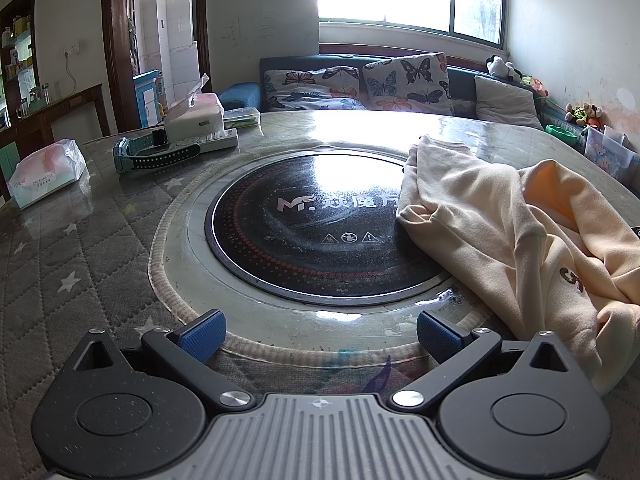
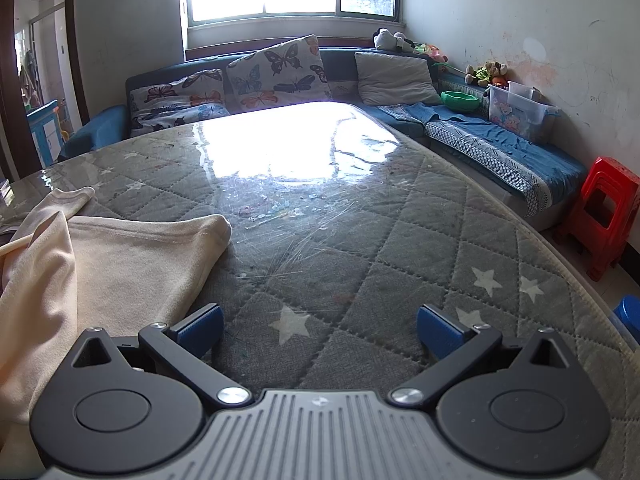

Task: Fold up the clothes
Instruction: 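Approach the crumpled cream sweatshirt with both tools open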

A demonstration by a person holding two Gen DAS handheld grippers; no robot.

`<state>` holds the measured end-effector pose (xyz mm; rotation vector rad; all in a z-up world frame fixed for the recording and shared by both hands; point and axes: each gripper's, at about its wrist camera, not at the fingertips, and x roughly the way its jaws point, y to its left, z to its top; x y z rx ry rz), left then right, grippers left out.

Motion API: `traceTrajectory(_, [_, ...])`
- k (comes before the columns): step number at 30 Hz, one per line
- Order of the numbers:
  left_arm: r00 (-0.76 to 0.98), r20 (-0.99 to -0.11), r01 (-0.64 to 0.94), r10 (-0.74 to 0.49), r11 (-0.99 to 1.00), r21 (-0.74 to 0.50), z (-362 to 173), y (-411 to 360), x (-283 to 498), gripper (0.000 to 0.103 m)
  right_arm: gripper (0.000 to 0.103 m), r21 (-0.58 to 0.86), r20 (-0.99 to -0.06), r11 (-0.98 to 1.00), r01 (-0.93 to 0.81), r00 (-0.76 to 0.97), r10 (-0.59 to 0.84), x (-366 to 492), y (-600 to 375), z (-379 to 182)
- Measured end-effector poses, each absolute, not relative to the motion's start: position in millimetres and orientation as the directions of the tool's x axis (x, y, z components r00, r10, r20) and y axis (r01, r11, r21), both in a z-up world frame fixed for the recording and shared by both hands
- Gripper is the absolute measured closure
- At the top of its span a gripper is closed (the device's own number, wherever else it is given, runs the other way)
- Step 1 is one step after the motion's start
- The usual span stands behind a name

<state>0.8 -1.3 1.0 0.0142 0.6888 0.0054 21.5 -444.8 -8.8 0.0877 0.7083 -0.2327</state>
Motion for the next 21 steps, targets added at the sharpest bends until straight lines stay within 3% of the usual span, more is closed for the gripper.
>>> traceTrajectory(21, [0.795,-0.604,0.074,-0.063,0.997,-0.005,42,-34,-14,0.0,0.001,-0.003,-0.634,0.992,0.129,0.767,-0.102,-13,-438,12])
